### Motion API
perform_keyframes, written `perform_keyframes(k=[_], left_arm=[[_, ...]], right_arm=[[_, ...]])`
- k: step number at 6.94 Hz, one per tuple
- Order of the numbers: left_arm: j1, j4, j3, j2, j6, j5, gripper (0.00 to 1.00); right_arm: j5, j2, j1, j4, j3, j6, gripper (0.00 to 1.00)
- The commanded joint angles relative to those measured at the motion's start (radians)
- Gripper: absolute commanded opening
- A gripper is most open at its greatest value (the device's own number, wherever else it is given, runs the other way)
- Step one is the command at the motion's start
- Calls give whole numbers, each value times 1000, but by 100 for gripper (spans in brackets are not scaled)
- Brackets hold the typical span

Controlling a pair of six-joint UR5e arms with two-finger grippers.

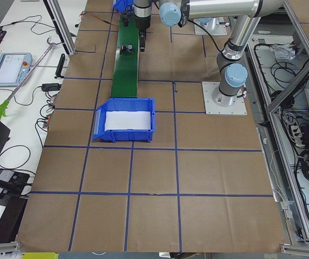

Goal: Transport two buttons from left to right
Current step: 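Lower the yellow button onto the foam and open the right gripper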

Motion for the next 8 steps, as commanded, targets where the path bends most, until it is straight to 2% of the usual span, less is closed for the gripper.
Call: perform_keyframes(k=[1, 3, 4, 6, 8], left_arm=[[0, 0, 0, 0, 0, 0, 100], [0, 0, 0, 0, 0, 0, 100], [0, 0, 0, 0, 0, 0, 100], [0, 0, 0, 0, 0, 0, 100], [0, 0, 0, -1, 0, 0, 100]], right_arm=[[6, -1, 1, 0, -10, 2, 98], [5, -24, 2, 5, -43, 5, 99], [5, -53, 8, 23, -120, 7, 99], [-4, -95, 94, 28, -241, 10, 99], [0, -156, 218, 84, -272, 180, 99]])
